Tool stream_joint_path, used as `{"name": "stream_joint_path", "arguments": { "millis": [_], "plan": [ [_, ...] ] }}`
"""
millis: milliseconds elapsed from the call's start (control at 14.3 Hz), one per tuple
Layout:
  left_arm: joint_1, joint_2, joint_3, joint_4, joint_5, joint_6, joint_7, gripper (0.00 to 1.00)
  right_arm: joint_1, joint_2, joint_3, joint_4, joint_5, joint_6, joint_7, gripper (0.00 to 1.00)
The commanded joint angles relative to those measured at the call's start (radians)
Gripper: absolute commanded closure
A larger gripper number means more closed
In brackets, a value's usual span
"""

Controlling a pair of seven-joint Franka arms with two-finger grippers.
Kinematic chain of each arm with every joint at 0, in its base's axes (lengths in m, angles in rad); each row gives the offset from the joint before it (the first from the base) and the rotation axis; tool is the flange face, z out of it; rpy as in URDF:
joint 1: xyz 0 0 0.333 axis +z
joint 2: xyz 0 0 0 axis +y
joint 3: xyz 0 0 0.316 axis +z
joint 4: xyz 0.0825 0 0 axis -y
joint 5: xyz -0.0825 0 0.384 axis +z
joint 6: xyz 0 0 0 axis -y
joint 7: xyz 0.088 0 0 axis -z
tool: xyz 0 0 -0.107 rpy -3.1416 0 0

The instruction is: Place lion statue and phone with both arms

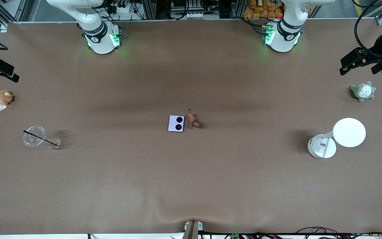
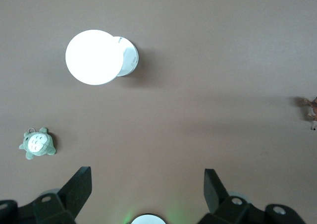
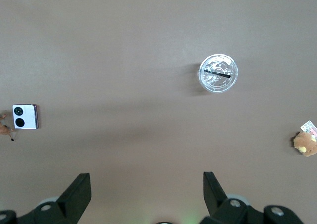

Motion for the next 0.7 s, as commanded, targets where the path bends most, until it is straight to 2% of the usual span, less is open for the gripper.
{"name": "stream_joint_path", "arguments": {
  "millis": [0, 210, 350, 631],
  "plan": [
    [0.003, 0.024, 0.001, 0.034, -0.019, -0.014, -0.002, 0.00, -0.030, 0.005, 0.015, 0.023, -0.009, -0.008, -0.006, 0.00],
    [0.003, 0.024, 0.003, 0.037, -0.019, -0.014, -0.004, 0.00, -0.030, 0.005, 0.016, 0.023, -0.005, -0.008, -0.006, 0.00],
    [0.004, 0.069, 0.003, 0.103, -0.018, -0.014, -0.006, 0.00, -0.030, 0.005, 0.016, 0.023, -0.005, -0.008, -0.006, 0.00],
    [0.013, 0.083, 0.006, 0.106, -0.021, -0.018, -0.002, 0.00, -0.029, 0.005, 0.016, 0.023, 0.000, -0.008, -0.006, 0.00]
  ]
}}
